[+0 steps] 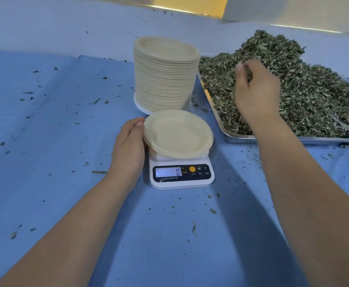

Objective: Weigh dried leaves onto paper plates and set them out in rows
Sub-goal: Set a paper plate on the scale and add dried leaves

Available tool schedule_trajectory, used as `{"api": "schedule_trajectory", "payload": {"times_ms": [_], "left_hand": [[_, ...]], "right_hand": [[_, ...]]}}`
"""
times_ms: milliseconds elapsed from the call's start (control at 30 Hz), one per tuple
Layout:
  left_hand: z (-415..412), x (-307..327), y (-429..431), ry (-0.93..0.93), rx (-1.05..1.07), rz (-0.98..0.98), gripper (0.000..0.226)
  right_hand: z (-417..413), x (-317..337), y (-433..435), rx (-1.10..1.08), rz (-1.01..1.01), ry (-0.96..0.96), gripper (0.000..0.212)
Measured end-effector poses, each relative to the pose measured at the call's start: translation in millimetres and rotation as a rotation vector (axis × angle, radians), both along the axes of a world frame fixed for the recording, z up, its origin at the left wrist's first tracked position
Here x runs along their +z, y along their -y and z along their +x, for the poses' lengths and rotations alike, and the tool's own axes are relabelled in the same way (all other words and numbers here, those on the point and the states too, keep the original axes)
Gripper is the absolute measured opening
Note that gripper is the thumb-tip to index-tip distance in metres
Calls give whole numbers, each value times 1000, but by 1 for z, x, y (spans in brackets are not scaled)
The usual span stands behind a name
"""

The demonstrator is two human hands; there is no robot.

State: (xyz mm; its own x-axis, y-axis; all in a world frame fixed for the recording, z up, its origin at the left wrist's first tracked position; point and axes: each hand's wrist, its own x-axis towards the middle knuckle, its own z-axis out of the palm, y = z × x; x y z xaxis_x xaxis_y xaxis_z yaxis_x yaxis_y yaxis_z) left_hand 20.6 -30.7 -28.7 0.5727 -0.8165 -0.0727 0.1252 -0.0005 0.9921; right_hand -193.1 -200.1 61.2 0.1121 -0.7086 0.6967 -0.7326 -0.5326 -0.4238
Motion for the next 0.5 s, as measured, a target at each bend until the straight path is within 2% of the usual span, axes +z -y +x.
{"api": "schedule_trajectory", "payload": {"times_ms": [167, 267, 367, 500], "left_hand": [[0, 0, 0, 7, -3, -6, 32], [0, 0, -1, 7, -3, -8, 30], [0, 1, -1, 16, -9, -14, 33], [-1, 2, -1, 2, -22, -27, 35]], "right_hand": [[44, 10, -41, 203, 16, -19, 33], [66, -6, -66, 336, 103, -140, 28], [76, -19, -78, 375, 209, -265, 28], [79, -20, -80, 366, 277, -470, 40]]}}
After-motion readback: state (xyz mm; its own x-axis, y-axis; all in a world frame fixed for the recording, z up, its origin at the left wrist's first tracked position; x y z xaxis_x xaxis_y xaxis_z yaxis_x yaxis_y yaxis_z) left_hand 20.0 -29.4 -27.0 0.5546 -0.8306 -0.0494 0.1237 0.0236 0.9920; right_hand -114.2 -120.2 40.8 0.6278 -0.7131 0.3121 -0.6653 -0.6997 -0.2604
